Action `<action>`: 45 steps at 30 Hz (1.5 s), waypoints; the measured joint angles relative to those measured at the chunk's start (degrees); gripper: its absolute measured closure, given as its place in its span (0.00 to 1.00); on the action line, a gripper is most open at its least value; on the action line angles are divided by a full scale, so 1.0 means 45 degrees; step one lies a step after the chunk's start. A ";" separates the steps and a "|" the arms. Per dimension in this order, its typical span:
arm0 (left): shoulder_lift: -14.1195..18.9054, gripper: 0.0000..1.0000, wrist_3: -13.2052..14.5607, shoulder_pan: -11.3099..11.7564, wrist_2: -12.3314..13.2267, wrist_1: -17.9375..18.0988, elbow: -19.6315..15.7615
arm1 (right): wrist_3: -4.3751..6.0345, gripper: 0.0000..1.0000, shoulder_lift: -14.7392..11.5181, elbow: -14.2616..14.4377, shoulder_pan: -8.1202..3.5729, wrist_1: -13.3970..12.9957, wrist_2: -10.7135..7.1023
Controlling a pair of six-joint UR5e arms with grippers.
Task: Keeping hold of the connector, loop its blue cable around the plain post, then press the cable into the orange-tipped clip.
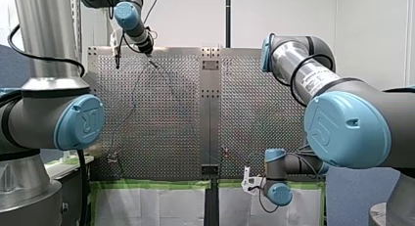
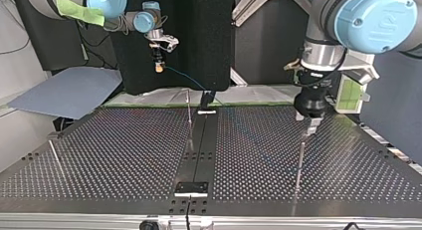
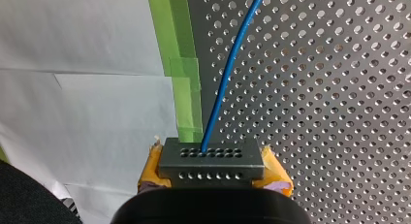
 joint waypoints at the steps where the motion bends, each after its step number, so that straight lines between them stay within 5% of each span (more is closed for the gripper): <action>1: -0.0013 0.02 0.0106 -0.0029 -0.0052 -0.0015 -0.0001 | 0.0001 1.00 0.0000 0.0001 0.0001 0.0000 -0.0002; 14: -0.0236 0.02 0.1316 -0.0509 -0.1034 -0.0361 -0.0001 | 0.0002 1.00 0.0000 0.0003 0.0000 0.0026 -0.0001; 23: -0.0347 0.02 0.1580 -0.0683 -0.1396 -0.0337 0.0129 | 0.0002 1.00 0.0000 0.0001 0.0000 0.0022 0.0000; 34: -0.0932 0.02 0.1798 -0.0648 -0.1387 -0.0485 0.0958 | -0.0004 1.00 -0.0001 0.0002 -0.0016 0.0018 0.0004; 45: -0.0956 0.02 0.1869 -0.0551 -0.0997 -0.1729 0.2290 | 0.0002 1.00 0.0000 0.0000 -0.0053 0.0021 0.0002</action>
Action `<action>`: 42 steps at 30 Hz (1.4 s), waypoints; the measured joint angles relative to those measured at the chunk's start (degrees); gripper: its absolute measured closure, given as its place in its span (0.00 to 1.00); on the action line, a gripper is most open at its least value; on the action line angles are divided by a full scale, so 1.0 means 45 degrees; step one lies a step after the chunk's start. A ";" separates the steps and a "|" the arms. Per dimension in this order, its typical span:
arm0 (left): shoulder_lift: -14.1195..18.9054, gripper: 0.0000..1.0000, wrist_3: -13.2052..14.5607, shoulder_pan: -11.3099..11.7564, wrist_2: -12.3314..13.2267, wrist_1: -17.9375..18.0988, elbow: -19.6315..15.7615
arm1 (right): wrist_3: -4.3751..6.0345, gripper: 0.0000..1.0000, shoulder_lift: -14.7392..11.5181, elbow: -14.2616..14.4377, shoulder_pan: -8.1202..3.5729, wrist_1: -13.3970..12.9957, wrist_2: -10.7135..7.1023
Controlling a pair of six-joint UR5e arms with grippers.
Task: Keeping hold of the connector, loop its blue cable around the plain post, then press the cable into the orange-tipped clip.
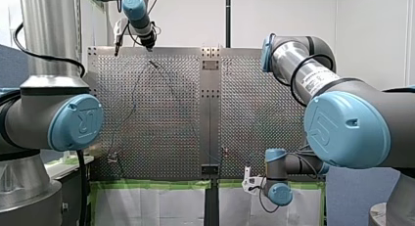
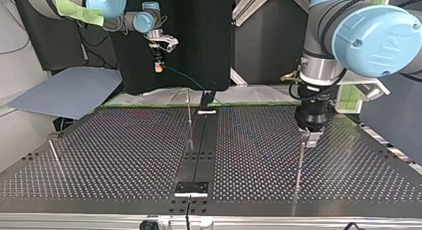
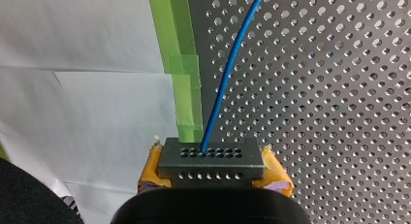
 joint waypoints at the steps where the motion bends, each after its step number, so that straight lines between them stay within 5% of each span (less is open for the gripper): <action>1: 0.0000 0.02 0.0005 -0.0012 0.0100 -0.0118 0.0109 | 0.0000 1.00 0.0000 0.0000 -0.0001 -0.0001 0.0000; 5: 0.0000 0.02 0.0092 -0.0111 0.0230 -0.0539 0.0367 | 0.0000 1.00 0.0000 0.0001 -0.0003 0.0003 0.0003; 15: -0.0013 0.02 0.0179 -0.0192 -0.0721 -0.0843 0.0411 | 0.0014 1.00 0.0000 0.0002 -0.0021 -0.0006 0.0006; 33: -0.0233 0.02 0.0248 -0.0281 -0.0942 -0.0829 0.0032 | 0.0039 1.00 0.0000 0.0001 -0.0047 -0.0022 0.0001; 42: -0.0247 0.02 0.0220 -0.0289 -0.1848 -0.0850 -0.0270 | 0.0020 1.00 0.0000 0.0002 -0.0045 -0.0002 -0.0002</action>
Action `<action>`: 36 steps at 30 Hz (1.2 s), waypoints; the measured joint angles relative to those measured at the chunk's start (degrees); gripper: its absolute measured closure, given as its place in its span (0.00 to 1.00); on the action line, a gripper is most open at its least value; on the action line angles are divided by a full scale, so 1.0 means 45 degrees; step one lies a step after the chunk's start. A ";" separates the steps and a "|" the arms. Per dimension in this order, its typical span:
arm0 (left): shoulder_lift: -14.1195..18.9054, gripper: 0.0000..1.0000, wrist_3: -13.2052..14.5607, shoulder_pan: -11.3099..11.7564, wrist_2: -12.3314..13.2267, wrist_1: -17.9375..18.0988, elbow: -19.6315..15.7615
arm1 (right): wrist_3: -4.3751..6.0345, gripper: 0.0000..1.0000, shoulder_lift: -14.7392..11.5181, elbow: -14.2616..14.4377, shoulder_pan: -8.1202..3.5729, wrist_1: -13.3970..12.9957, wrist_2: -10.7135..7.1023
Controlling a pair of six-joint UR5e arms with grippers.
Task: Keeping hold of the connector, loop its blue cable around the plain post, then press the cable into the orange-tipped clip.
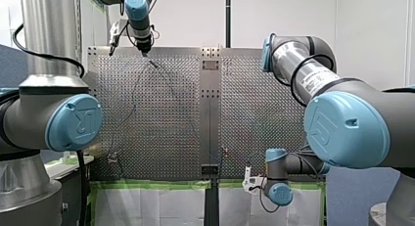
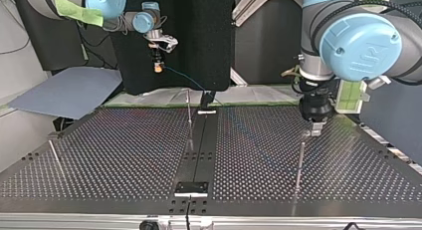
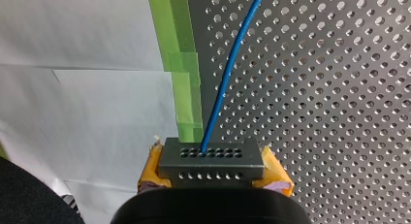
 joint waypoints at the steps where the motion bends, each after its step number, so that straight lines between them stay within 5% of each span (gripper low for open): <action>1: -0.0001 0.02 -0.0004 0.0001 -0.0114 -0.0005 -0.0013 | 0.0000 1.00 0.0000 0.0001 0.0000 0.0000 -0.0002; 13: -0.0004 0.02 -0.0038 0.0019 -0.1268 -0.0067 -0.0039 | -0.0013 1.00 0.0001 0.0003 0.0000 0.0015 -0.0010; 36: -0.0005 0.02 -0.0059 0.0002 -0.1190 -0.0011 -0.0039 | -0.0017 1.00 0.0000 0.0001 -0.0001 0.0029 -0.0011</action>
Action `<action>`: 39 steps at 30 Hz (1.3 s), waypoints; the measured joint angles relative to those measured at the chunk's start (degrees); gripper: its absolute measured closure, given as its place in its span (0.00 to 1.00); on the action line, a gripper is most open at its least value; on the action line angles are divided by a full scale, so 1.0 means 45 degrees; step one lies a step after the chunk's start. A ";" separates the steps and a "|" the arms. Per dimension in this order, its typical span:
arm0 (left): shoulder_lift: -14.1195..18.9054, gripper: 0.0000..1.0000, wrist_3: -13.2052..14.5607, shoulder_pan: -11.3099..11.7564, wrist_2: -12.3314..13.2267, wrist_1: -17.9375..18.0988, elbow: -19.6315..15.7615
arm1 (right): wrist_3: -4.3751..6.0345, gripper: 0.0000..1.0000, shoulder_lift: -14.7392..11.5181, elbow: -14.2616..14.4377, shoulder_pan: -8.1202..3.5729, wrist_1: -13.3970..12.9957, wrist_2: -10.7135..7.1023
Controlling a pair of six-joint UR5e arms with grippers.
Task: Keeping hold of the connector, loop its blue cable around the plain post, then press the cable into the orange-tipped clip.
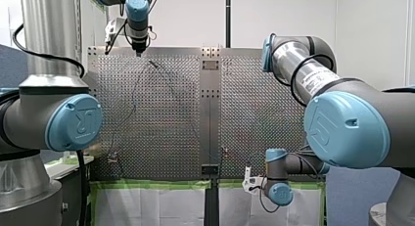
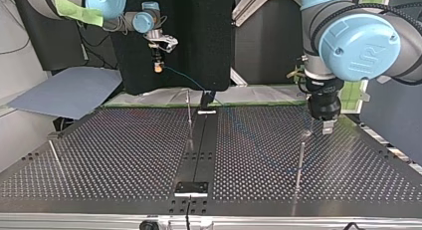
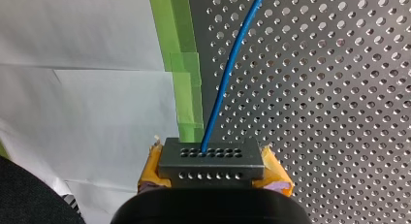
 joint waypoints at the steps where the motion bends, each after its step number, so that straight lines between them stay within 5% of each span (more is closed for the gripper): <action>1: 0.0000 0.02 0.0000 -0.0001 0.0005 0.0000 0.0000 | -0.0001 1.00 0.0000 0.0000 0.0001 -0.0002 0.0000; 12: 0.0009 0.02 0.0113 -0.0013 0.0192 0.0154 0.0002 | -0.0003 1.00 0.0000 0.0001 0.0001 -0.0005 0.0000; 24: -0.0086 0.02 0.0833 -0.0090 0.1556 0.1545 0.0017 | 0.0003 1.00 0.0002 -0.0001 -0.0014 -0.0041 0.0001; 33: -0.1023 0.02 0.1271 -0.0472 0.2630 0.2722 0.0280 | -0.0002 1.00 0.0001 0.0000 -0.0017 -0.0042 0.0000; 39: -0.1551 0.02 0.1572 -0.0776 0.2521 0.3381 0.0573 | -0.0019 1.00 0.0003 0.0000 -0.0018 -0.0016 0.0001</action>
